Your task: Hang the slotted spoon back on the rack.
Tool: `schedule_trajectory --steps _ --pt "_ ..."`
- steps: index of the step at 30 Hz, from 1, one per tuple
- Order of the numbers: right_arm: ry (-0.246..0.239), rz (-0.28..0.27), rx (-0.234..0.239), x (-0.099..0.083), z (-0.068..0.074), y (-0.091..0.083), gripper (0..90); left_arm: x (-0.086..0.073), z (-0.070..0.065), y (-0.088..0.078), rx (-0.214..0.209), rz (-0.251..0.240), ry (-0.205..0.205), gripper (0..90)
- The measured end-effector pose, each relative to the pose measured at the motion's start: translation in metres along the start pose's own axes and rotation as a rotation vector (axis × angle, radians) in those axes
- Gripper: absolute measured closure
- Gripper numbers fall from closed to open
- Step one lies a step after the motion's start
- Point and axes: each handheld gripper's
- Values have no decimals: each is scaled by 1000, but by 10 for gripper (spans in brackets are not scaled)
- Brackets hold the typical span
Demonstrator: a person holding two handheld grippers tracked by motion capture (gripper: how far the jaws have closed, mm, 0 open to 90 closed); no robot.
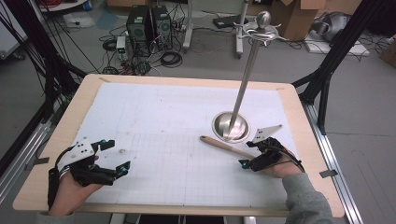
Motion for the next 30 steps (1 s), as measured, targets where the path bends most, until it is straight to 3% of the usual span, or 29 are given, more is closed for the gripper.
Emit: schedule_trajectory --steps 12,17,25,30 --pt "19 73 5 -3 -11 5 187 -1 2 -2 4 1 -4 20" --pt "-2 137 3 -1 -12 4 242 -1 2 -2 5 1 -6 20" --pt "-35 197 14 0 -15 4 381 -2 2 -3 5 3 -8 20" --pt "-29 223 15 -1 -16 5 455 -3 3 -4 9 3 -9 20"
Point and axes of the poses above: each handheld gripper's, and its own axes: y roughly forward along the jaws, x roughly out of its top, z roughly to its left, and after that the axes turned 9 degrees about x, right-handed
